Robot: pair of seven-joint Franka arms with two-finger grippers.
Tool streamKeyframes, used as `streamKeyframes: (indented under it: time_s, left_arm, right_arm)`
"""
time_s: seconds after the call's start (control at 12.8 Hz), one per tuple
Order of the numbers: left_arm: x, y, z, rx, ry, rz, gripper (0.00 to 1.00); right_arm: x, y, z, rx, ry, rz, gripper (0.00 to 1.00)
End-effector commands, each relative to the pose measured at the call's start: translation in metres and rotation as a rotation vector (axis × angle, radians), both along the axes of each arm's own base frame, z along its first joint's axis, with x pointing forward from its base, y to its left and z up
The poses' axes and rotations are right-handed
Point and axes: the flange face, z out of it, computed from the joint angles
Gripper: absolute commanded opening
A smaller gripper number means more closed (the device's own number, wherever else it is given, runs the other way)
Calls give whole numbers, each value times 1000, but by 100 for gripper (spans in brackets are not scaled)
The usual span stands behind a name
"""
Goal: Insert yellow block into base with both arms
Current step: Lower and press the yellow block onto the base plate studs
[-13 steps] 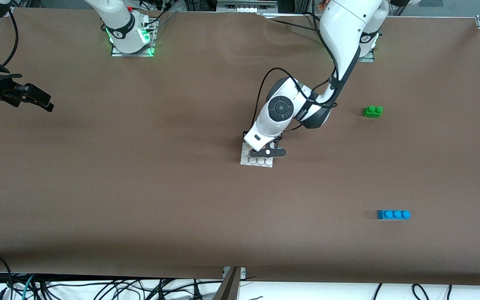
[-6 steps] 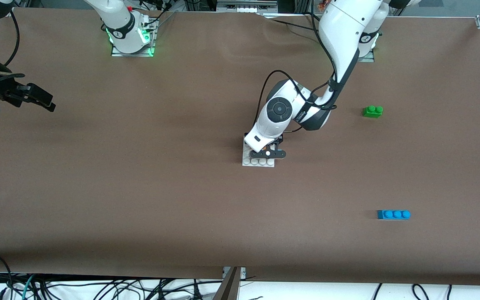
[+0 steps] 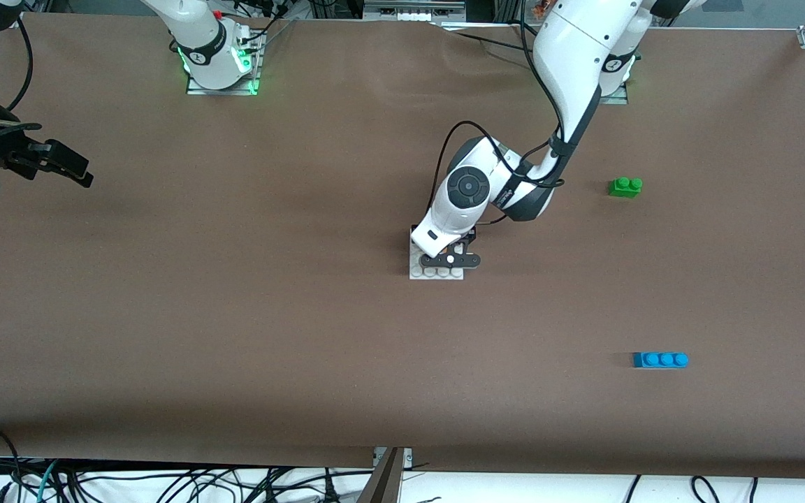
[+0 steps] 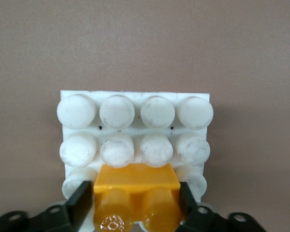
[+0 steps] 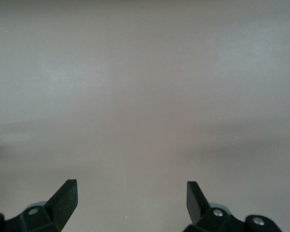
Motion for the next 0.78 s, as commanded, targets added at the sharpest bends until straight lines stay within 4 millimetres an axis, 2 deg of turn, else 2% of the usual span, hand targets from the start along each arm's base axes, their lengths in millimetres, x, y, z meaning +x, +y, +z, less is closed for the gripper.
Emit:
streamKeyframes:
  time_s: [0.0, 0.23, 0.31, 0.47, 0.55, 0.7]
  left_arm:
    - [11, -7, 11, -3, -34, 8, 100]
    - [21, -4, 41, -24, -65, 15, 100]
    - [23, 2, 57, -28, -71, 22, 100]
    - [28, 18, 101, -21, -66, 34, 100]
    - [28, 30, 125, -18, -68, 43, 100]
    - [35, 78, 172, -1, -60, 97, 100]
  right_arm:
    - [-2, 0, 2, -10, -2, -1, 100]
    - [-2, -1, 2, -10, -2, -3, 100]
    - [-2, -1, 2, -10, -2, -3, 100]
    - [-2, -1, 2, -10, -2, -3, 100]
    - [-2, -1, 2, -10, -2, -3, 100]
    - [-2, -1, 2, -10, -2, -3, 100]
